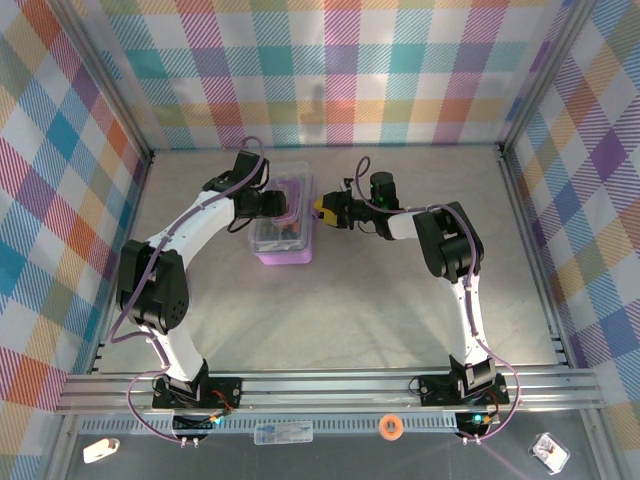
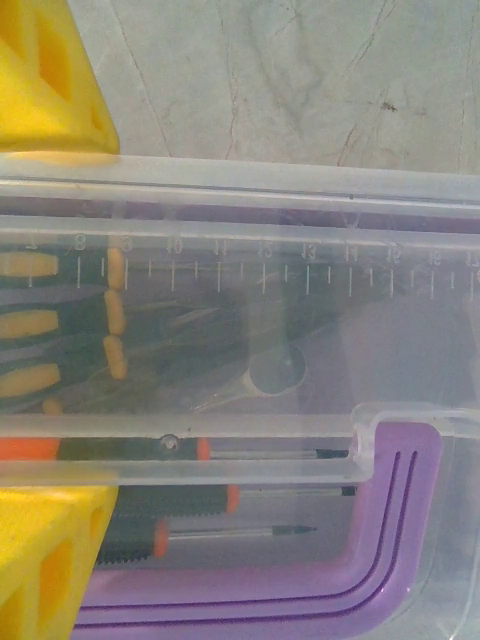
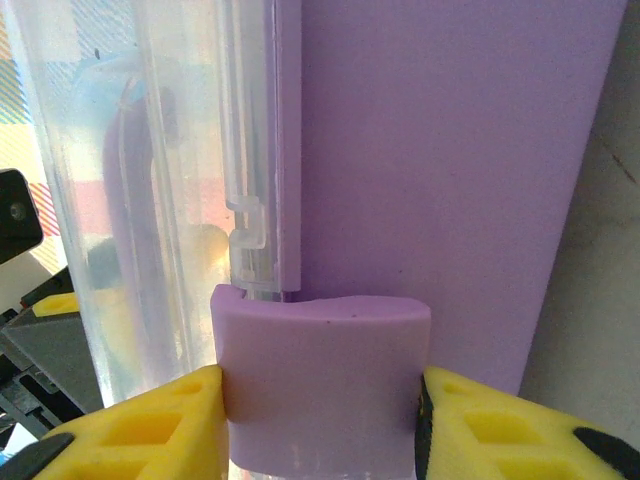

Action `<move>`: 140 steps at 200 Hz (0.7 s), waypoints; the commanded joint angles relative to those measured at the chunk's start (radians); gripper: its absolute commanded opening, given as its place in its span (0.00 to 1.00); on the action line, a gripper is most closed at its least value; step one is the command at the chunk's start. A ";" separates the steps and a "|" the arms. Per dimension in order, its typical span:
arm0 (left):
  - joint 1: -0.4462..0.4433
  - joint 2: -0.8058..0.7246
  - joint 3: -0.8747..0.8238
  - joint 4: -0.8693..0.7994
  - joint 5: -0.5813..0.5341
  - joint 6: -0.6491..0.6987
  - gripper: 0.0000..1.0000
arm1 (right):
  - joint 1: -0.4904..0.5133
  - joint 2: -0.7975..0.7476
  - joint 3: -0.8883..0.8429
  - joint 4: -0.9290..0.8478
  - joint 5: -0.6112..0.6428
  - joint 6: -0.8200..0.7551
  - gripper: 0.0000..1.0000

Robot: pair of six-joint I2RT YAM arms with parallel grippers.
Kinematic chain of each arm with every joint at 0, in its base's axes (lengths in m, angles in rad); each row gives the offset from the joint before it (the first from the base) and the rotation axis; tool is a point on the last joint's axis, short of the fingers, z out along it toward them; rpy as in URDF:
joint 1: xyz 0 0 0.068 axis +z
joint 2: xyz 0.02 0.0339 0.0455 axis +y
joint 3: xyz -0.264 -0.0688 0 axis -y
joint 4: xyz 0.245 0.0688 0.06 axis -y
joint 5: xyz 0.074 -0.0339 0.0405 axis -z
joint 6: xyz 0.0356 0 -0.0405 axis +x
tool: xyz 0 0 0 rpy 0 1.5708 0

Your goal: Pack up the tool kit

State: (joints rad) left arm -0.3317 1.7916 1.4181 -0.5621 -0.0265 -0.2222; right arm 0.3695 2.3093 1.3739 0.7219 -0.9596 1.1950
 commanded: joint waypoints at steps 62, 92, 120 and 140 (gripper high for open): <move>-0.027 0.135 -0.112 -0.315 0.103 -0.037 0.21 | -0.021 -0.032 -0.002 0.040 0.012 -0.009 0.48; -0.032 0.147 -0.107 -0.313 0.100 -0.039 0.21 | -0.021 -0.053 -0.013 0.019 0.018 -0.023 0.47; -0.036 0.156 -0.105 -0.310 0.100 -0.039 0.21 | -0.021 -0.068 -0.026 0.009 0.022 -0.037 0.45; -0.039 0.159 -0.105 -0.309 0.100 -0.039 0.21 | -0.021 -0.068 -0.025 0.008 0.028 -0.035 0.45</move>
State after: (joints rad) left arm -0.3489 1.7981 1.4227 -0.5640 -0.0509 -0.2222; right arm 0.3515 2.2967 1.3556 0.7223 -0.9386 1.1881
